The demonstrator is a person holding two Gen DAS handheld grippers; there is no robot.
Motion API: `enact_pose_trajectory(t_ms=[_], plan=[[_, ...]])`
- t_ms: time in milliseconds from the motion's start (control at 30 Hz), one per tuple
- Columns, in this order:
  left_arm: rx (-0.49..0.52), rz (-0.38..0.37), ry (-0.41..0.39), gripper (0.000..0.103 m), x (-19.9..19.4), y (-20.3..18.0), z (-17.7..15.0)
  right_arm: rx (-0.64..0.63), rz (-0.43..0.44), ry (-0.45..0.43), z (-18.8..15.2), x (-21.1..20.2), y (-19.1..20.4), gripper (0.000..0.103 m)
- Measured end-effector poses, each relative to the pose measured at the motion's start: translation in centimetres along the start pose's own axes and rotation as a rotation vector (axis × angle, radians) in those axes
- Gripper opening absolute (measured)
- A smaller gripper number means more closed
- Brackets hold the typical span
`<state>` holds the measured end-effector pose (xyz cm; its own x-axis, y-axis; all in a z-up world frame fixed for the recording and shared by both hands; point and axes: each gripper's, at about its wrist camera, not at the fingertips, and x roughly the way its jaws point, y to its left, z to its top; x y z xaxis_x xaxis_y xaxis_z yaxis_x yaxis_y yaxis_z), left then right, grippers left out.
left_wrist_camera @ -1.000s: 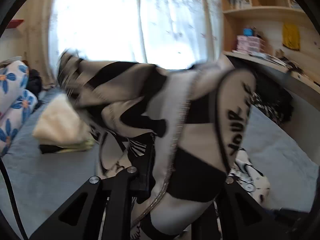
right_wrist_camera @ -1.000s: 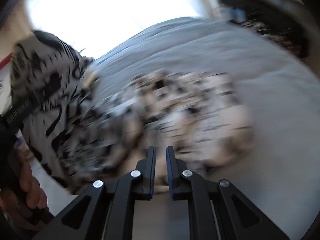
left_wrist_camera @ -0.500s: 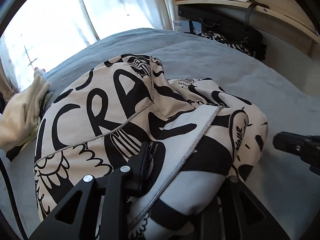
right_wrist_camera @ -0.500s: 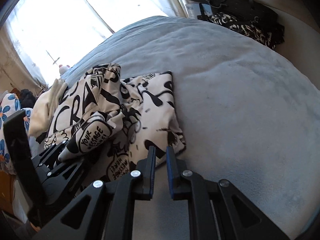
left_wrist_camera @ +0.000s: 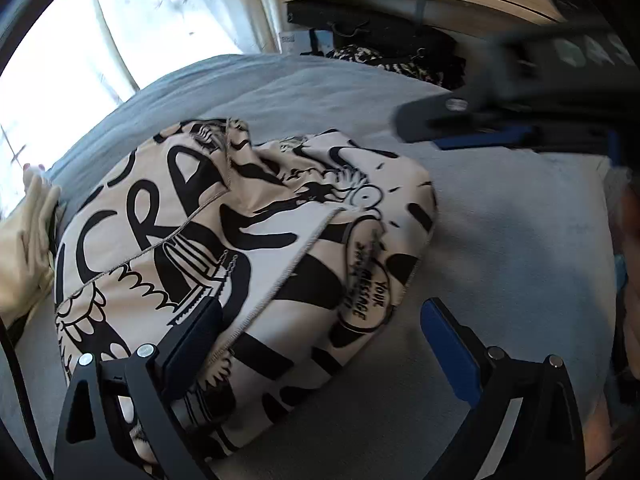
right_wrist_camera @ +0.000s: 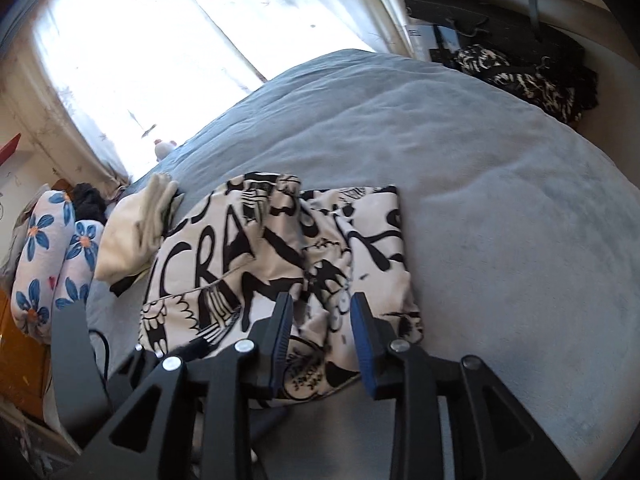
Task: Fold large clothes
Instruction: 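Lay the folded end down and open the left tool, then pinch the seam edge of the folded bundle with both tools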
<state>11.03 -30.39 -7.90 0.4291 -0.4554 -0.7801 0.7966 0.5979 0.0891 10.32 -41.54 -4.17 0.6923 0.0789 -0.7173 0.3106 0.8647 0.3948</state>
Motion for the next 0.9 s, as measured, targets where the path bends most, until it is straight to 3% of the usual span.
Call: enact_pose_trajectory(t_ms=[200,433,567,600,667,733,800,900], plan=[[-0.081,-0.05,-0.028,0.099,-3.8,2.1,-1.2,0.0,0.109,0.108,0.2,2.3,0.6,0.03],[-0.338,-0.014,-0.052,0.098,-7.6,11.6,-3.5,0.018,0.205,0.271,0.5,7.5,0.5,0.03],[-0.51,0.008,-0.042,0.097,-7.0,17.5,-4.7,0.048,0.267,0.35,1.0,10.4,0.2,0.032],[-0.553,-0.001,-0.038,0.095,-6.6,18.5,-5.1,0.065,0.28,0.378,1.1,11.4,0.0,0.032],[-0.646,-0.027,-0.015,0.073,-5.0,21.0,-5.9,0.083,0.315,0.44,1.1,13.3,0.0,0.032],[-0.715,-0.053,0.023,0.062,-3.3,22.5,-6.5,0.103,0.35,0.473,1.1,14.4,-0.1,0.032],[-0.795,-0.125,0.017,0.062,-1.8,23.8,-7.1,0.1,0.356,0.471,1.2,14.7,0.2,0.031],[-0.811,-0.136,0.007,0.062,-1.2,23.8,-6.9,0.056,0.328,0.419,1.2,13.8,1.0,0.017]])
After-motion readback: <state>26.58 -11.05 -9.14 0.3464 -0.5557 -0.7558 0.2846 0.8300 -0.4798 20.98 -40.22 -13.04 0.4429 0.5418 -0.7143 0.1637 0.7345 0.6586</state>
